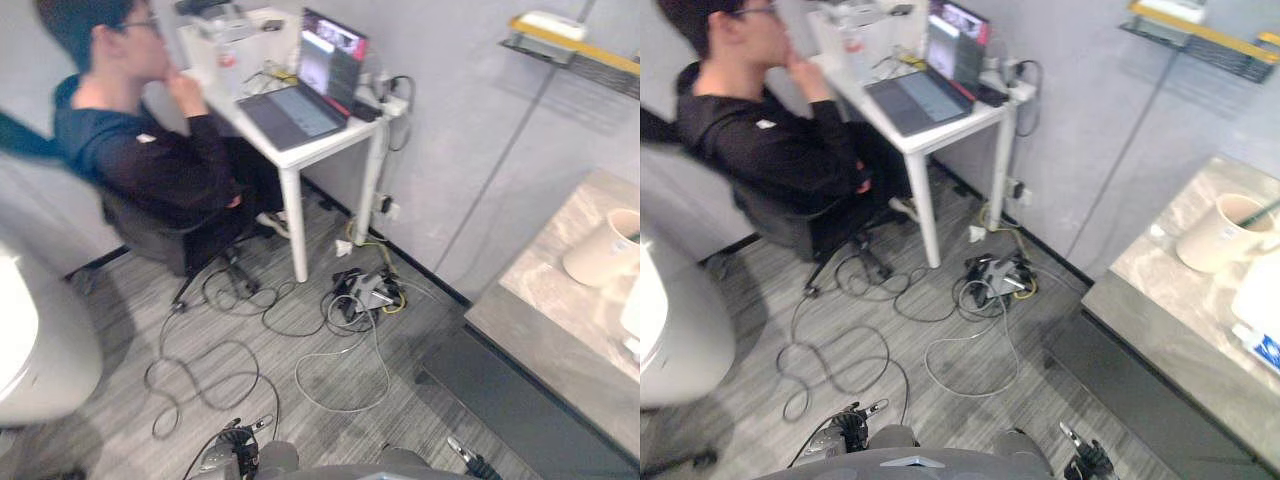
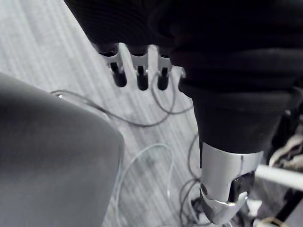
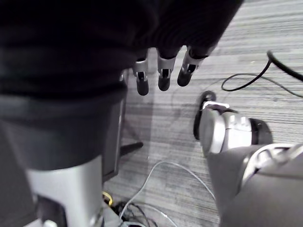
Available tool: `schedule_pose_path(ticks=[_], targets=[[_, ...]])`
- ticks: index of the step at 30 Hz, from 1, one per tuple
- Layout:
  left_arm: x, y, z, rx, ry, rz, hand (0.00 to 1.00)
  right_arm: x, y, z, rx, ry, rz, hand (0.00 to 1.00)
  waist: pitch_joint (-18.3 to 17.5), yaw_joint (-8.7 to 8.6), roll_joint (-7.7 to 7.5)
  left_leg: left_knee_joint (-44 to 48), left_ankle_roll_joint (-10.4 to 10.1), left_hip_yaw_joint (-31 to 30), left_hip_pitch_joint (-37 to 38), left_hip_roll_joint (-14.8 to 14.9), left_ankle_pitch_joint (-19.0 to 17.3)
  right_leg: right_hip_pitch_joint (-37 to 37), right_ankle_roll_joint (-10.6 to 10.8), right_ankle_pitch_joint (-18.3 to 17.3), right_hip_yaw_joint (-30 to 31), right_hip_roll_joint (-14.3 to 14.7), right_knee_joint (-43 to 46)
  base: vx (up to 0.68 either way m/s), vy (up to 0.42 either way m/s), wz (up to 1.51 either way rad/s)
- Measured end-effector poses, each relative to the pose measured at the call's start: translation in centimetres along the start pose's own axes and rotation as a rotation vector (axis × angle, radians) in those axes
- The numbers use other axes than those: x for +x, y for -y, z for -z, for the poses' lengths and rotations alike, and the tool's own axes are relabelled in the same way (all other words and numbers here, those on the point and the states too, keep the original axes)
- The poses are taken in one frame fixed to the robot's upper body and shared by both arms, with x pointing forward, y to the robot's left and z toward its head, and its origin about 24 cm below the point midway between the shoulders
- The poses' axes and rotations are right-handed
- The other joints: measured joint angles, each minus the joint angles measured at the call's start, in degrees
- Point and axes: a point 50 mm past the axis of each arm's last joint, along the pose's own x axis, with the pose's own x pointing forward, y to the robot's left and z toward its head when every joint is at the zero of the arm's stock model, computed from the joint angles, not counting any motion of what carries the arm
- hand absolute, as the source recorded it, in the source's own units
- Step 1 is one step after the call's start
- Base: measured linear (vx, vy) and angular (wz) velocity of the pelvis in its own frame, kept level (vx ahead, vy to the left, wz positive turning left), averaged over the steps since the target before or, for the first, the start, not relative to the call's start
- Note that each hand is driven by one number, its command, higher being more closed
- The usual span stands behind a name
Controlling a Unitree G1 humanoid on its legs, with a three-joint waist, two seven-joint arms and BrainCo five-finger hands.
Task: Organize washtable
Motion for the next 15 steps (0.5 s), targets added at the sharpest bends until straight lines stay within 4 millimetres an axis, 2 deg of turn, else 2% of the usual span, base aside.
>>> schedule_pose_path(ticks=[3, 4, 5, 6, 7, 8, 9, 10, 11, 12, 13, 14, 15], targets=[[0.2, 1.4, -1.8, 0.063, 0.049, 0.045, 0.0, 0.1, -0.6, -0.4, 0.007, 0.009, -0.015, 0.0, -0.35, 0.03, 0.58, -1.62, 2.25, 7.45, 0.39, -0.64, -0.06, -4.16, 0.1, 6.58, 2.06, -1.39, -2.14, 0.06, 0.272, -1.37], [0.2, 1.8, -2.1, 0.067, 0.06, 0.057, 0.0, 0.2, -1.0, -0.8, 0.007, 0.009, -0.029, 0.0, -0.26, 0.19, 1.31, -3.18, 3.18, 11.17, 0.79, -0.44, 0.47, -6.04, -0.2, 10.64, 1.83, -1.68, -3.59, 0.02, 0.257, -1.71], [0.2, 2.0, -2.2, 0.071, 0.064, 0.061, 0.0, 0.3, -1.5, -1.0, 0.008, 0.009, -0.044, 0.0, -0.1, 0.15, 1.81, -4.97, 4.17, 14.92, 2.11, -0.16, 1.04, -7.3, -0.45, 14.35, 0.0, -1.73, -4.96, 0.02, 0.197, -1.63], [0.2, 2.0, -2.0, 0.07, 0.059, 0.061, 0.0, 0.3, -1.7, -1.1, 0.007, 0.011, -0.051, 0.0, 0.12, 0.1, 2.18, -5.82, 4.51, 17.21, 3.11, 0.31, 1.2, -7.67, -1.07, 15.21, -2.34, -1.75, -5.19, 0.07, 0.112, -1.62], [0.1, 1.7, -1.5, 0.067, 0.046, 0.054, 0.0, 0.4, -2.1, -1.3, 0.004, 0.008, -0.063, 0.0, 0.5, 0.17, 3.01, -7.22, 5.03, 21.78, 4.92, 1.51, 1.34, -8.91, -1.88, 14.42, -10.05, -1.44, -2.75, 0.01, 0.073, -1.68], [0.1, 1.2, -1.2, 0.061, 0.036, 0.04, 0.0, 0.4, -2.3, -1.6, -0.015, 0.011, -0.069, 0.0, 0.47, 0.2, 3.12, -8.98, 5.3, 25.97, 6.27, 2.35, 1.49, -10.48, -4.61, 12.76, -21.81, -1.68, 0.61, -0.02, 0.056, -1.62], [0.1, 0.9, -0.9, 0.065, 0.025, 0.031, 0.0, 0.5, -2.5, -1.9, -0.028, 0.017, -0.072, 0.0, 0.64, 0.15, 3.39, -9.78, 5.44, 28.05, 6.9, 3.02, 1.57, -10.6, -6.71, 11.48, -28.31, -1.97, 2.35, -0.04, 0.046, -1.6], [0.1, 0.3, -0.4, 0.081, 0.008, 0.018, 0.0, 0.7, -2.6, -2.6, -0.06, 0.031, -0.077, 0.0, 0.9, 0.24, 4.1, -11.16, 5.67, 31.48, 8.37, 4.09, 2.01, -10.2, -8.87, 9.78, -39.6, -2.64, 3.5, 0.13, -0.079, -1.6], [0.1, -0.2, -0.1, 0.099, 0.001, 0.006, 0.0, 0.8, -3.0, -3.5, -0.088, 0.049, -0.085, 0.0, 1.28, 0.56, 4.16, -12.03, 5.23, 34.35, 8.99, 4.22, 2.94, -8.53, -9.12, 9.51, -46.9, -3.44, 2.44, 0.2, -0.131, -1.57], [0.0, -0.5, 0.0, 0.108, -0.003, 0.001, 0.0, 0.8, -3.2, -3.8, -0.107, 0.058, -0.09, 0.0, 1.46, 0.44, 3.94, -11.94, 5.05, 35.03, 8.97, 3.99, 3.12, -7.48, -8.77, 9.35, -49.18, -3.56, 0.37, 0.22, -0.233, -1.57], [0.1, -0.7, -0.3, 0.127, 0.003, -0.002, 0.0, 0.9, -3.5, -4.5, -0.127, 0.075, -0.098, 0.0, 2.46, 0.51, 3.07, -12.24, 4.73, 34.86, 9.24, 3.19, 3.42, -5.84, -8.06, 9.78, -50.66, -3.33, -4.43, 0.12, -0.176, -1.23], [0.2, -0.2, -0.4, 0.129, -0.005, 0.012, 0.0, 1.1, -3.1, -5.3, -0.142, 0.088, -0.084, 0.0, 3.46, 0.16, 4.75, -13.32, 4.66, 33.96, 9.43, 3.12, 4.09, -5.04, -7.56, 12.04, -49.08, -1.97, -7.74, 0.08, -0.147, -1.02], [0.3, 0.2, -0.8, 0.129, 0.003, 0.02, 0.0, 1.1, -2.7, -5.5, -0.142, 0.091, -0.072, 0.0, 3.76, 0.09, 5.17, -14.0, 4.53, 33.82, 9.71, 2.99, 4.62, -4.62, -7.61, 12.76, -48.57, -1.6, -8.91, 0.07, -0.084, -0.64]])
